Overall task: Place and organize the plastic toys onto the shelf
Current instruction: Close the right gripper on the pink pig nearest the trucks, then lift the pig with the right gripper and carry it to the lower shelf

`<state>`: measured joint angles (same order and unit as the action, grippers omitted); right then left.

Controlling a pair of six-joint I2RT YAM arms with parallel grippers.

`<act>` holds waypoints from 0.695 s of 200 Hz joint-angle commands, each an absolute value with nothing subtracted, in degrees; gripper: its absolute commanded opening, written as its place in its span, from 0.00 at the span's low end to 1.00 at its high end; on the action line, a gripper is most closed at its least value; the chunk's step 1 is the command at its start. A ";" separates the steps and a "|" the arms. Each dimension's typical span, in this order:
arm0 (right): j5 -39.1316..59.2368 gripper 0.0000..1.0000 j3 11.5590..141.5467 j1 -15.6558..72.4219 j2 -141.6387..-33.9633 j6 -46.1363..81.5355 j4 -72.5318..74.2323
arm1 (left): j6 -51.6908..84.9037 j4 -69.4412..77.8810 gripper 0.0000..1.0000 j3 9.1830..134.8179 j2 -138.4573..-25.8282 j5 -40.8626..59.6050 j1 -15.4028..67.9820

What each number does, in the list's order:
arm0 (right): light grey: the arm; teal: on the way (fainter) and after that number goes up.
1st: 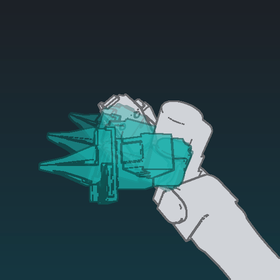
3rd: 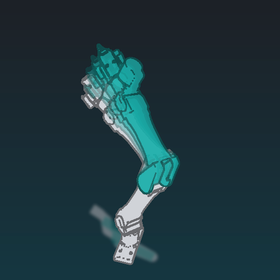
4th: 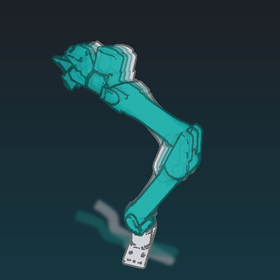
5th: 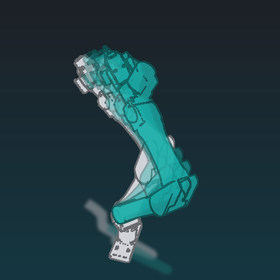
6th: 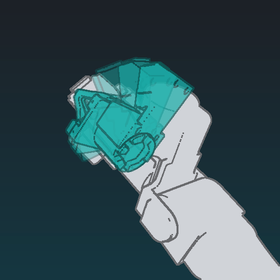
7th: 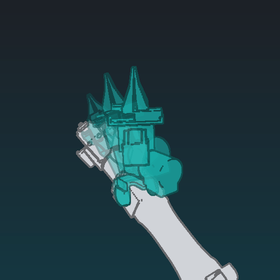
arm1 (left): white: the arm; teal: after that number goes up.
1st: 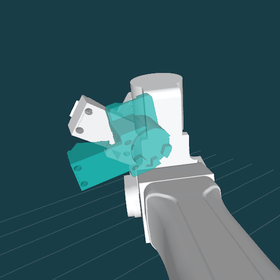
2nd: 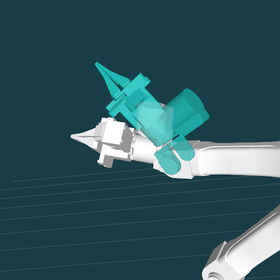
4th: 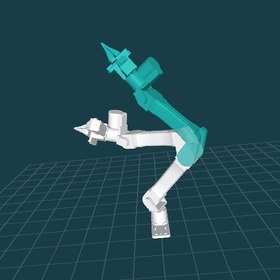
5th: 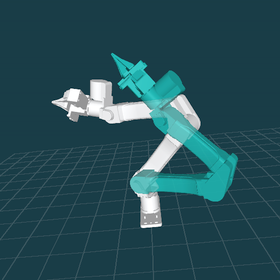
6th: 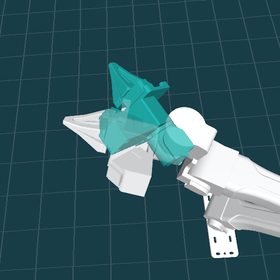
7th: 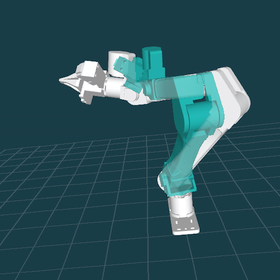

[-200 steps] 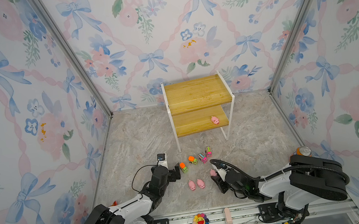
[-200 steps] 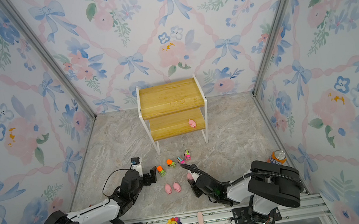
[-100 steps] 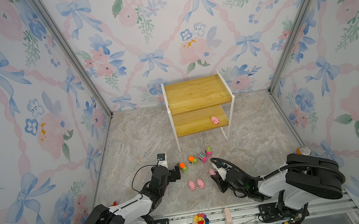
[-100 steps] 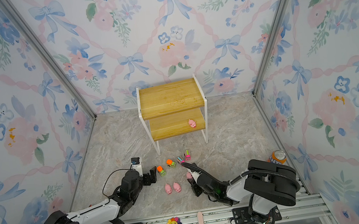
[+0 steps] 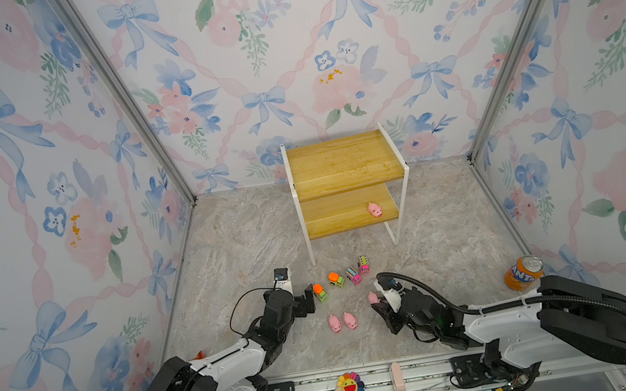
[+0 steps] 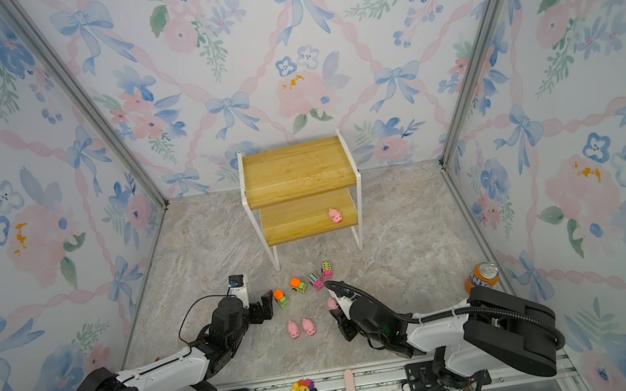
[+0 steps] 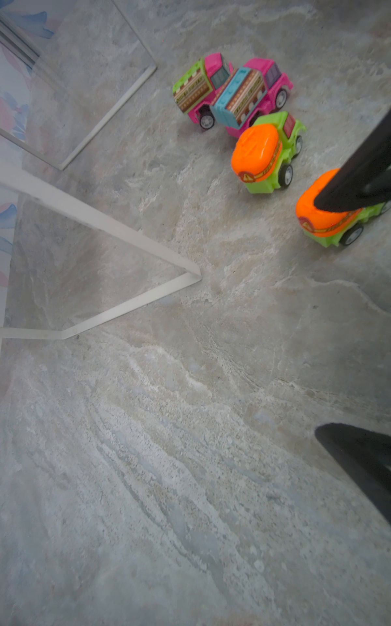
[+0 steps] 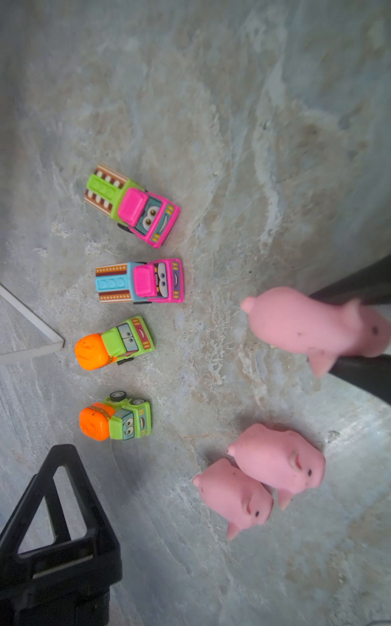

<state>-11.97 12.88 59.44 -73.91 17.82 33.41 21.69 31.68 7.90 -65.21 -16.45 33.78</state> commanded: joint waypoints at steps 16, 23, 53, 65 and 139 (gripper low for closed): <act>-10.22 0.24 17.24 57.31 -65.51 14.16 24.16 | 22.48 31.90 0.98 8.43 -65.78 -16.57 34.06; -9.60 0.24 18.33 56.39 -63.93 13.43 22.78 | 22.50 31.90 0.98 8.48 -65.84 -16.59 34.01; -5.07 0.24 23.31 50.79 -59.50 11.13 18.98 | 22.50 31.90 0.98 8.51 -66.01 -16.57 34.01; -3.99 0.24 26.21 48.75 -59.23 9.93 17.04 | 22.48 31.95 0.98 8.57 -66.03 -16.53 34.08; -1.36 0.25 43.64 42.08 -69.32 4.91 13.92 | 22.41 31.90 0.98 9.01 -66.83 -16.93 34.04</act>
